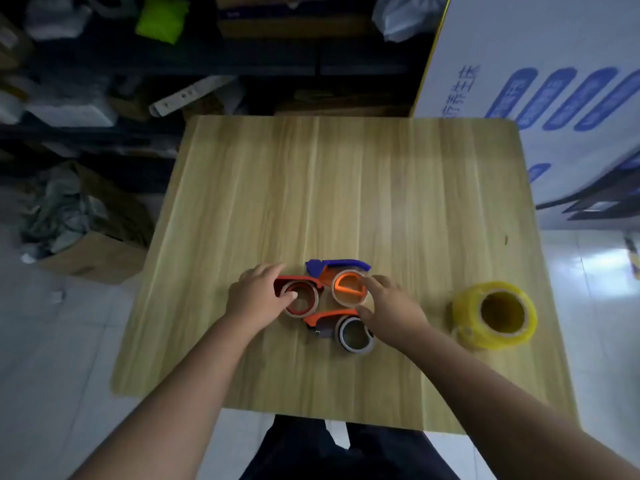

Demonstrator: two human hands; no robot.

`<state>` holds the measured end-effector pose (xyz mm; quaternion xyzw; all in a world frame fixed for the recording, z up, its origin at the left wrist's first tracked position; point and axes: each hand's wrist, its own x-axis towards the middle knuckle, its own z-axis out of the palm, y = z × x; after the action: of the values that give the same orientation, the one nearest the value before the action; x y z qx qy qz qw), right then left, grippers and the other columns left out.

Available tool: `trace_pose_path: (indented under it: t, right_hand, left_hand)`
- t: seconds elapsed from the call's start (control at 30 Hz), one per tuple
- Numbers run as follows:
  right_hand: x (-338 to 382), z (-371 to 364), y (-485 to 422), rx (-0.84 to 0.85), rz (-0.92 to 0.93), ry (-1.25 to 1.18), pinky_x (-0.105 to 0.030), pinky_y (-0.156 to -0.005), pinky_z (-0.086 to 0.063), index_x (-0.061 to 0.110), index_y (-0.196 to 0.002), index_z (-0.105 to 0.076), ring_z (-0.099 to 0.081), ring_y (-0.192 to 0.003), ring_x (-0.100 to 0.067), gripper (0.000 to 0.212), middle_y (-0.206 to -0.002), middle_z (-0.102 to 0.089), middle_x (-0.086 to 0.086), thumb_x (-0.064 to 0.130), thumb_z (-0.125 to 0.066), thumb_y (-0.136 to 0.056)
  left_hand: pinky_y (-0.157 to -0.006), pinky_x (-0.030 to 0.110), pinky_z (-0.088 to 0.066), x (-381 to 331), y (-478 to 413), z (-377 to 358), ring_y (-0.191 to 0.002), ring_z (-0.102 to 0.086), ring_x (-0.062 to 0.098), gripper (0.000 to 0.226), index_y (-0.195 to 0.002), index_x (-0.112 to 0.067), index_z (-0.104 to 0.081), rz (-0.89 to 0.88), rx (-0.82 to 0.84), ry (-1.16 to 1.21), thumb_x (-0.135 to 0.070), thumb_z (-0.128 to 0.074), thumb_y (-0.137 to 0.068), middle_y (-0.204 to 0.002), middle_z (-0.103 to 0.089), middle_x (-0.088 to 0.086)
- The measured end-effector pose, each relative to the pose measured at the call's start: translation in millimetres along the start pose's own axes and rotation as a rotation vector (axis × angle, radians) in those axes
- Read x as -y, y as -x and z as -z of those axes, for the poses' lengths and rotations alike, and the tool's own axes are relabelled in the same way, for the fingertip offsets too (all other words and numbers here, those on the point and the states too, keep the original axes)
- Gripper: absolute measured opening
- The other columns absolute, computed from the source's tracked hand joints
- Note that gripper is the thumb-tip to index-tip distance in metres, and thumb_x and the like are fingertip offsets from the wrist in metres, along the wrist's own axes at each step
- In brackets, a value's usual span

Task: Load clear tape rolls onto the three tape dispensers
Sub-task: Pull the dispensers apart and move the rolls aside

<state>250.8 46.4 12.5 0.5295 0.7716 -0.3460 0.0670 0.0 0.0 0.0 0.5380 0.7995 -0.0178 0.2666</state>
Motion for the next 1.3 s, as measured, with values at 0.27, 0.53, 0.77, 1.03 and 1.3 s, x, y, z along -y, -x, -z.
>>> trace_pose_path:
  t: [0.27, 0.53, 0.77, 1.03, 1.3]
  right_hand:
    - [26.4, -39.6, -38.8, 0.005, -0.013, 0.103, -0.039, -0.089, -0.045, 0.023, -0.133, -0.048, -0.047, -0.118, -0.027, 0.043, -0.136, -0.050, -0.001, 0.040, -0.053, -0.094]
    - [60.3, -86.9, -70.7, 0.085, 0.024, 0.087, -0.039, -0.094, -0.045, 0.019, -0.139, -0.048, -0.048, -0.124, -0.028, 0.047, -0.143, -0.047, -0.004, 0.034, -0.054, -0.094]
    - [75.9, -112.6, -77.5, 0.065, -0.078, 0.033, -0.038, -0.098, -0.047, 0.021, -0.151, -0.021, -0.044, -0.131, -0.028, 0.073, -0.155, -0.028, -0.008, 0.033, -0.060, -0.092]
    - [98.7, -127.6, -99.1, 0.042, -0.105, 0.269, -0.041, -0.102, -0.039, 0.018, -0.144, -0.034, -0.046, -0.124, -0.026, 0.072, -0.133, -0.049, -0.005, 0.059, -0.056, -0.088]
    - [119.1, -138.2, -113.2, 0.135, -0.004, 0.368, -0.045, -0.098, -0.044, 0.028, -0.153, -0.002, -0.032, -0.137, -0.034, 0.095, -0.159, -0.013, -0.011, 0.058, -0.062, -0.085]
  left_hand:
    - [-0.089, 0.040, -0.042, 30.9, -55.4, -23.3, -0.105, -0.051, 0.022, 0.033, -0.119, -0.034, -0.061, -0.100, 0.011, -0.250, -0.048, -0.056, -0.089, -0.113, -0.060, -0.007]
    - [-0.080, 0.038, -0.042, 53.9, -74.1, -32.1, -0.091, -0.058, 0.022, 0.022, -0.097, -0.029, -0.068, -0.231, -0.051, -0.247, -0.045, -0.053, -0.092, -0.094, -0.062, -0.005]
    - [-0.075, 0.036, -0.038, 73.8, -76.3, -30.7, -0.085, -0.058, 0.023, 0.021, -0.091, -0.023, -0.067, -0.234, -0.109, -0.193, -0.040, -0.055, -0.092, -0.086, -0.062, -0.002]
    - [-0.064, 0.032, -0.042, 102.8, -82.3, -31.1, -0.068, -0.056, 0.018, 0.020, -0.082, -0.023, -0.069, -0.137, -0.178, -0.043, -0.042, -0.063, -0.087, -0.071, -0.058, -0.007]
    - [-0.070, 0.034, -0.050, 128.3, -78.0, -33.7, -0.083, -0.058, 0.013, 0.024, -0.094, -0.028, -0.069, -0.029, -0.105, 0.258, -0.048, -0.067, -0.082, -0.091, -0.062, -0.009]
